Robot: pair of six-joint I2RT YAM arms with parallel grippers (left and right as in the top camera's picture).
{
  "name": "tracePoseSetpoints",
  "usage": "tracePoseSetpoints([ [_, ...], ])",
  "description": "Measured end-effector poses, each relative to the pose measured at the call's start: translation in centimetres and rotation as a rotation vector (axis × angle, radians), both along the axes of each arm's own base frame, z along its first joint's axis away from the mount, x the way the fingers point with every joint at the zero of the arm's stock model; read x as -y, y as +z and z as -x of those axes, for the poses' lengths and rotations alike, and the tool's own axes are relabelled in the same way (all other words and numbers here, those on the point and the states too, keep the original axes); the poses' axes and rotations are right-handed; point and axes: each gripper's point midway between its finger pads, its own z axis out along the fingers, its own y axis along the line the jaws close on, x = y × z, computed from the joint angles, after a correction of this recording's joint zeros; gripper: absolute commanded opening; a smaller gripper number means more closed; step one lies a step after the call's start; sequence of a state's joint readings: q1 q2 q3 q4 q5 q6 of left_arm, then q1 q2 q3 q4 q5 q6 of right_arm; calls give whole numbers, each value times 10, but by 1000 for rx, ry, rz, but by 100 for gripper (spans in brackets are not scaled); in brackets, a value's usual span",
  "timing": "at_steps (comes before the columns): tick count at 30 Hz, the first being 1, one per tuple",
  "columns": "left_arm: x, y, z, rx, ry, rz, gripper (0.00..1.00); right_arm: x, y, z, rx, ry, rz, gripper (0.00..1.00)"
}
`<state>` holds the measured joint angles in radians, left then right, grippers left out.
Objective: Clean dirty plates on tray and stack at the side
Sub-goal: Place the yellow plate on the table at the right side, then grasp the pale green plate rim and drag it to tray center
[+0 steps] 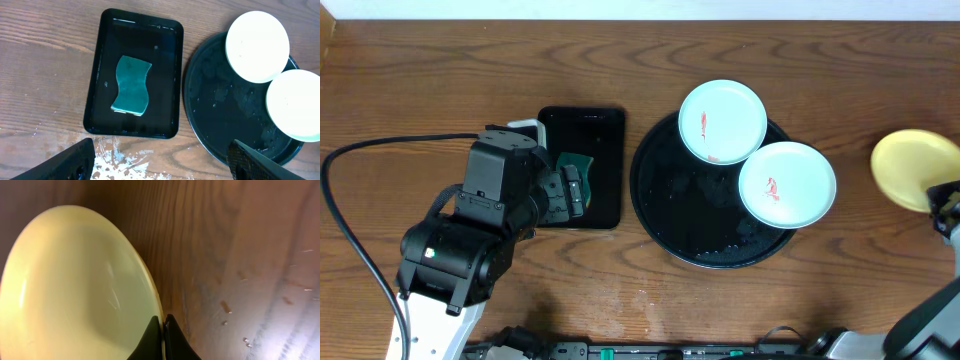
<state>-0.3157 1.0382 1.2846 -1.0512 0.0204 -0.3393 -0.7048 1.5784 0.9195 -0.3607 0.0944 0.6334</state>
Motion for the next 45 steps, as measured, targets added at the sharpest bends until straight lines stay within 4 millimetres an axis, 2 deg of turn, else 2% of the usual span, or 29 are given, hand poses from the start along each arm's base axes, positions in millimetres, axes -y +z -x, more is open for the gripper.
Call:
tracePoseSetpoints([
  [1, 0, 0, 0, 0, 0, 0, 85, -2, -9, -2, -19, 28, -14, 1],
  [2, 0, 0, 0, 0, 0, 0, 85, -4, -14, -2, -33, 48, -18, 7],
  [3, 0, 0, 0, 0, 0, 0, 85, -6, -18, -3, -46, 71, -22, 29],
  [5, 0, 0, 0, 0, 0, 0, 85, -11, -20, -7, -57, 130, -25, 50],
  [7, 0, 0, 0, 0, 0, 0, 85, -20, -18, -14, -47, 194, -30, 65],
  [8, 0, 0, 0, 0, 0, 0, 85, -25, -15, -18, -34, 219, -35, 68],
  [10, 0, 0, 0, 0, 0, 0, 85, -34, -3, -25, 0, 272, -29, 66],
  [12, 0, 0, 0, 0, 0, 0, 85, -45, 13, -32, 46, 318, -24, 59],
  [14, 0, 0, 0, 0, 0, 0, 85, -64, 37, -41, 112, 400, -18, 52],
  [16, 0, 0, 0, 0, 0, 0, 85, -94, 59, -49, 170, 508, -25, 49],
  [18, 0, 0, 0, 0, 0, 0, 85, -127, 70, -53, 182, 619, -50, 48],
  [21, 0, 0, 0, 0, 0, 0, 85, -179, 65, -52, 123, 782, -94, 47],
  [24, 0, 0, 0, 0, 0, 0, 85, -211, 49, -45, -8, 877, -62, 43],
  [27, 0, 0, 0, 0, 0, 0, 85, -216, 40, -49, -110, 903, 58, 43],
  [31, 0, 0, 0, 0, 0, 0, 85, -206, 23, -56, -233, 875, 188, 42],
  [34, 0, 0, 0, 0, 0, 0, 85, -193, 1, -52, -340, 845, 216, 29],
  [37, 0, 0, 0, 0, 0, 0, 85, -187, -18, -49, -402, 836, 202, 3],
  [40, 0, 0, 0, 0, 0, 0, 85, -188, -31, -41, -448, 855, 173, 1],
  [45, 0, 0, 0, 0, 0, 0, 85, -194, -25, -29, -460, 874, 132, 1],
])
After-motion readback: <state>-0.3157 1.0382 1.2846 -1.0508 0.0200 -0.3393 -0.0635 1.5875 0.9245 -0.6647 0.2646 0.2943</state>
